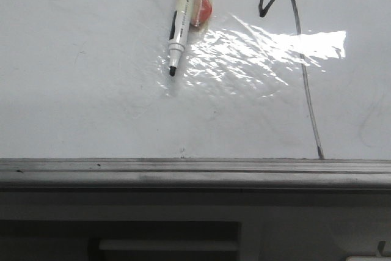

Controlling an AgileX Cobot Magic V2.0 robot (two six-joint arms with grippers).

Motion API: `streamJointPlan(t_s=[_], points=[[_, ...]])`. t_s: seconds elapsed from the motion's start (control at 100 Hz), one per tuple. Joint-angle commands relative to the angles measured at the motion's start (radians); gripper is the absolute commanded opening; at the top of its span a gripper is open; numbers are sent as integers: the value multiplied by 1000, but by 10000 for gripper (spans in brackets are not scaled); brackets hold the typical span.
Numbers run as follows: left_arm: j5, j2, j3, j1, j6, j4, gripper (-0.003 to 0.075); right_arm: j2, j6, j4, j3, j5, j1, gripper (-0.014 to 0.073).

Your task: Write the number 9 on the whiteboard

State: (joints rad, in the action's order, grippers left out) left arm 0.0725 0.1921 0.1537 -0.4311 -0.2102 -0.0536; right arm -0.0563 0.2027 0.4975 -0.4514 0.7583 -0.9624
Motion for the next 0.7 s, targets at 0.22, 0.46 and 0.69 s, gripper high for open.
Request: streamJointPlan(t_s=[0.22, 0.46, 0.69], points=[[155, -220, -172, 306, 104, -11, -20, -12, 2, 37, -21, -63, 6, -62], [214, -223, -172, 344, 121, 54, -20, -12, 2, 40, -21, -63, 6, -62], [214, -223, -172, 344, 121, 54, -20, -12, 2, 40, -21, -63, 6, -62]])
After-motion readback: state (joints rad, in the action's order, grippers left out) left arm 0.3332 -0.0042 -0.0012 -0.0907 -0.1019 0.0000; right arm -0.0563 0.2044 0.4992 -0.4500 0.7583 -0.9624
